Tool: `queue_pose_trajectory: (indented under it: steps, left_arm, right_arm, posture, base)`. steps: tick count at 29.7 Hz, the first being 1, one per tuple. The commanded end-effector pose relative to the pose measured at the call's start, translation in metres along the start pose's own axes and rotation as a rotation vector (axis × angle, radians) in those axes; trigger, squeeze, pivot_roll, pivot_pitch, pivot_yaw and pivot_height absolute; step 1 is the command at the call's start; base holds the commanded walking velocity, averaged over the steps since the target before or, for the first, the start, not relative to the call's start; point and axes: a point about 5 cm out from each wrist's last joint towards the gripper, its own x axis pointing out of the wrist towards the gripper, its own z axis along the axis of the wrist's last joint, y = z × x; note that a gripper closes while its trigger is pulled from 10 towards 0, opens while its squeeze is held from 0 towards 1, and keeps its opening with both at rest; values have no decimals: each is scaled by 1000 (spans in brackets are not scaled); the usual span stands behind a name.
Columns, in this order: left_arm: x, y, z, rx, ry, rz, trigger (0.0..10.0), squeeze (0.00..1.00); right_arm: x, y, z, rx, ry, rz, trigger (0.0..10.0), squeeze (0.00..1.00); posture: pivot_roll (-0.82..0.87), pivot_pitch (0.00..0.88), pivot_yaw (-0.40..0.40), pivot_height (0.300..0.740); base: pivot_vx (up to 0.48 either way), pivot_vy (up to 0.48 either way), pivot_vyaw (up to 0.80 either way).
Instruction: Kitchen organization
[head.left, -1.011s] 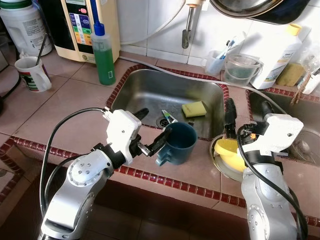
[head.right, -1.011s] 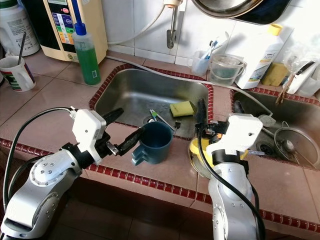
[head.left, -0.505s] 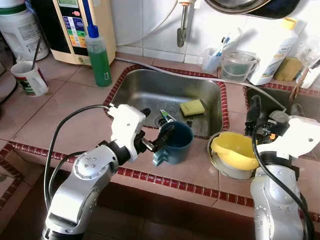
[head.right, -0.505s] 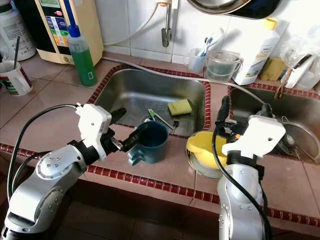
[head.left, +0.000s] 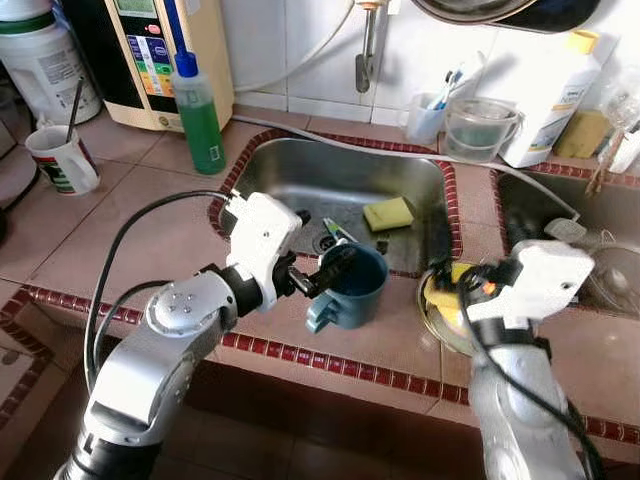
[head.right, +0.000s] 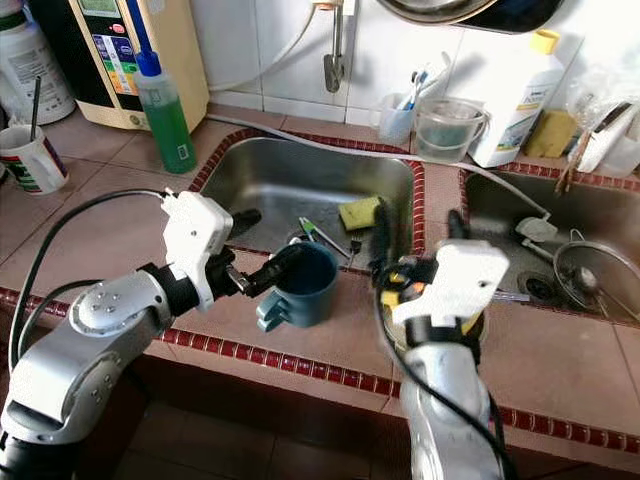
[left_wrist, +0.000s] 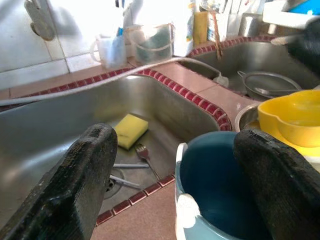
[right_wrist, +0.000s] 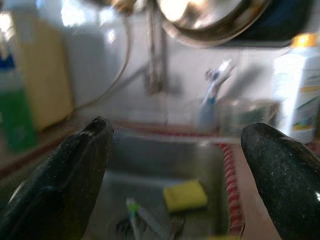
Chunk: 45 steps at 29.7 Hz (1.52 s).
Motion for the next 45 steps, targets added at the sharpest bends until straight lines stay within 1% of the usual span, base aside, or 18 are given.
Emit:
queue_pose_trajectory:
  steps: [1, 7, 12, 20, 23, 28, 37, 38, 40, 41, 42, 43, 45]
  left_arm:
    - [3, 3, 3, 1, 16, -11, 10000, 0]
    - [9, 11, 13, 6, 21, -14, 10000, 0]
    - [12, 15, 15, 16, 40, -17, 10000, 0]
    - [13, 12, 11, 39, 91, -65, 10000, 0]
    - [14, 13, 9, 53, 110, -85, 10000, 0]
    - [14, 14, 10, 72, 119, -107, 10000, 0]
    - [17, 15, 12, 110, 127, -144, 10000, 0]
    - [17, 13, 12, 123, 132, -172, 10000, 0]
    - [17, 12, 12, 131, 137, -184, 10000, 0]
    - [16, 11, 11, 145, 142, -213, 2510, 0]
    - [16, 11, 11, 152, 149, -222, 1020, 0]
    - [15, 11, 10, 180, 159, -240, 0, 0]
    - [15, 11, 10, 196, 164, -250, 0, 0]
  right_arm:
    - [-10, 5, 4, -10, 19, 83, 10000, 0]
    - [-26, 8, 6, -16, 76, 171, 10000, 0]
    - [-34, 10, 8, -31, 103, 217, 10000, 0]
    - [-36, 11, 11, -35, 111, 252, 10000, 0]
    - [-37, 14, 13, -9, 124, 282, 10000, 0]
    - [-40, 16, 14, 7, 145, 308, 10000, 0]
    - [-45, 15, 15, 37, 186, 308, 10000, 0]
    - [-45, 14, 16, 38, 190, 306, 10000, 0]
    - [-46, 14, 16, 38, 193, 303, 10000, 0]
    - [-46, 12, 16, 40, 197, 297, 10000, 0]
    - [-46, 12, 16, 41, 200, 295, 10000, 0]
    - [-46, 11, 16, 43, 203, 292, 10000, 0]
    - [-46, 11, 16, 43, 203, 290, 10000, 0]
  posture:
    - [-251, 140, 35, 732]
    - [-269, 160, 48, 732]
    - [-275, 165, 49, 732]
    - [-277, 173, 49, 732]
    - [-274, 176, 47, 732]
    - [-273, 181, 45, 732]
    - [-278, 191, 49, 732]
    - [-279, 192, 51, 732]
    - [-280, 193, 51, 732]
    - [-281, 192, 53, 732]
    - [-281, 194, 54, 732]
    - [-281, 192, 55, 732]
    - [-281, 191, 55, 732]
  base:
    - [0, 0, 0]
    - [0, 0, 0]
    - [0, 0, 0]
    - [0, 0, 0]
    - [0, 0, 0]
    - [0, 0, 0]
    - [0, 0, 0]
    - [0, 0, 0]
    - [0, 0, 0]
    - [0, 0, 0]
    - [0, 0, 0]
    - [0, 0, 0]
    - [0, 0, 0]
